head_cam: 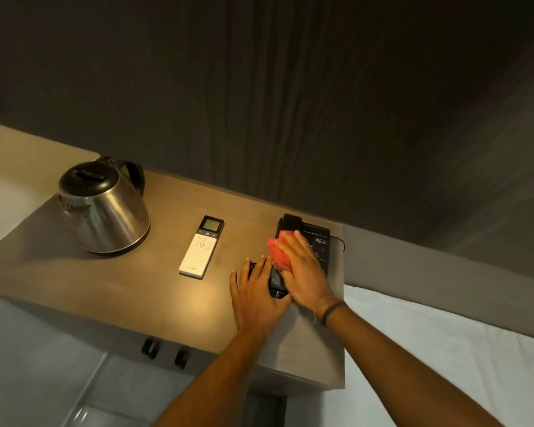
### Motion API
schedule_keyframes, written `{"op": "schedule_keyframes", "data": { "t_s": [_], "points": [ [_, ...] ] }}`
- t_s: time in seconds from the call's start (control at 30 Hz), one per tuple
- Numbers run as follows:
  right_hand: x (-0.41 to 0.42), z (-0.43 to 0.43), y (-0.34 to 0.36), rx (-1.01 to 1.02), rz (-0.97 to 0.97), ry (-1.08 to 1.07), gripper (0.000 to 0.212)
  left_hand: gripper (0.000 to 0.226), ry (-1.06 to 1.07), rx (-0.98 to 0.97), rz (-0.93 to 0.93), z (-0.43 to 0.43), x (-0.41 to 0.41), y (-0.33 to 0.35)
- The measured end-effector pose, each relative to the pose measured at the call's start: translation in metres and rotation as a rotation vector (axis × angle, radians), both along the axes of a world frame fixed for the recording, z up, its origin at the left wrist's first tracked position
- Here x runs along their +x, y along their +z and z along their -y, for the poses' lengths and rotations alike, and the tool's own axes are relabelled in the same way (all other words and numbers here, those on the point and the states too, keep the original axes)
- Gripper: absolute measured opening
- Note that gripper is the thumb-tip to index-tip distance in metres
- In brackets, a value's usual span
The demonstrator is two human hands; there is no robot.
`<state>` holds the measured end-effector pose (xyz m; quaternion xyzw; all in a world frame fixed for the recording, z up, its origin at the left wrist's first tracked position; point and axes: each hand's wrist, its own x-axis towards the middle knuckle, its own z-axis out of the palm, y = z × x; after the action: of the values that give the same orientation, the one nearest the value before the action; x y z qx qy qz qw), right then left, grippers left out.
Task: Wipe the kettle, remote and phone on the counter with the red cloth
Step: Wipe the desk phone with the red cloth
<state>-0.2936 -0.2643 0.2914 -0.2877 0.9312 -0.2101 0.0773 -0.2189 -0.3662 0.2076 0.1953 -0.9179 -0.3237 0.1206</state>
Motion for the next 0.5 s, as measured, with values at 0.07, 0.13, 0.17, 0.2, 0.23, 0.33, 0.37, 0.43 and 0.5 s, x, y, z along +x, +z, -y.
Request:
{"op": "schedule_keyframes", "data": {
  "t_s": [0.07,0.13,0.17,0.2,0.23,0.33,0.37,0.43,0.5],
  "points": [
    [0.024,-0.011,-0.012,0.007,-0.004,0.075,0.067,0.076,-0.009,-0.001,0.025,0.0,0.0,0.001],
    [0.044,-0.015,-0.017,-0.006,0.05,0.075,0.064,0.07,-0.024,-0.008,0.053,0.001,0.0,0.002],
    [0.051,-0.017,-0.016,-0.014,0.086,0.057,0.062,0.072,-0.032,-0.008,0.064,0.001,0.001,0.002],
    [0.055,-0.019,-0.012,-0.026,0.131,0.043,0.058,0.074,-0.042,-0.011,0.074,0.001,0.001,0.002],
    [0.056,-0.022,-0.004,-0.056,0.197,0.031,0.054,0.078,-0.055,-0.014,0.086,0.002,0.001,0.001],
    [0.049,-0.031,0.03,-0.264,0.587,-0.034,0.039,0.093,-0.082,0.002,0.074,0.004,0.001,-0.001],
    [0.043,-0.033,0.042,-0.36,0.723,-0.081,0.034,0.099,-0.078,0.016,0.049,0.004,0.002,-0.001],
    [0.024,-0.032,0.063,-0.538,0.776,-0.255,0.023,0.104,-0.051,0.014,0.007,0.003,0.003,-0.001],
    [-0.008,-0.022,0.074,-0.627,0.631,-0.458,0.024,0.111,-0.019,-0.006,-0.013,0.002,0.002,-0.003]
  ]
}}
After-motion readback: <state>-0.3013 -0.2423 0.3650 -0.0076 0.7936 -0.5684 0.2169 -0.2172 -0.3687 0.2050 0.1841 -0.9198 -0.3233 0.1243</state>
